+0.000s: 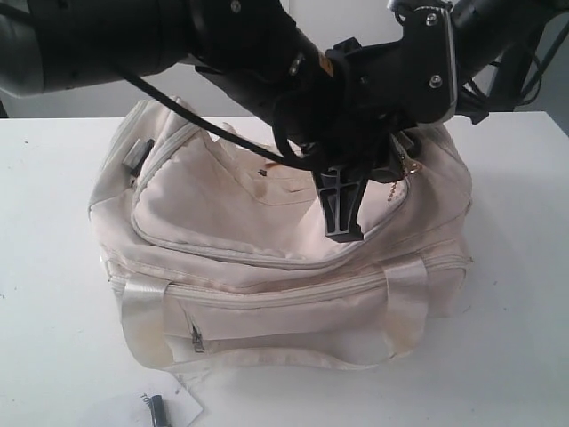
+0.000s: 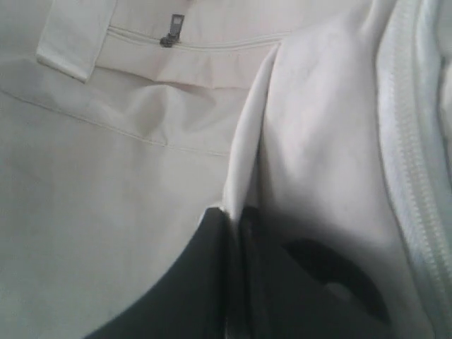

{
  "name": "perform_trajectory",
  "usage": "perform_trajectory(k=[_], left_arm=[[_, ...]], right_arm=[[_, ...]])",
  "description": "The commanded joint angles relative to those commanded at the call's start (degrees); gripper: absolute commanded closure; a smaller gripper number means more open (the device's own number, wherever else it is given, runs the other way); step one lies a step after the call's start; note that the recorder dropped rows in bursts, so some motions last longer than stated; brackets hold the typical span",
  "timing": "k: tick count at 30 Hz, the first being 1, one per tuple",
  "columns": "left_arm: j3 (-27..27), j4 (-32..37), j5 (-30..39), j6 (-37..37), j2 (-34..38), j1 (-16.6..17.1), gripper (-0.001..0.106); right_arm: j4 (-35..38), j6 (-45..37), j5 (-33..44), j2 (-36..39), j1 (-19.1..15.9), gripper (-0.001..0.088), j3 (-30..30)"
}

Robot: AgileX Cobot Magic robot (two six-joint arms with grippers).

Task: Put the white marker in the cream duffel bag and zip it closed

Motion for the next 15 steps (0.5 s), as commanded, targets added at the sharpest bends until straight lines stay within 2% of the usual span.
perform_trajectory(k=[7, 15], left_arm=[[0.0, -0.7, 3.7, -0.3, 0.0, 0.0, 0.105], [0.0, -0.8, 10.5, 0.0, 0.0, 0.0, 0.105]], right_arm=[[0.0, 0.1, 0.0, 0.0, -2.7, 0.0868, 0.0], [0.7, 0.1, -0.1, 0.3, -2.8, 0.0868, 0.0]])
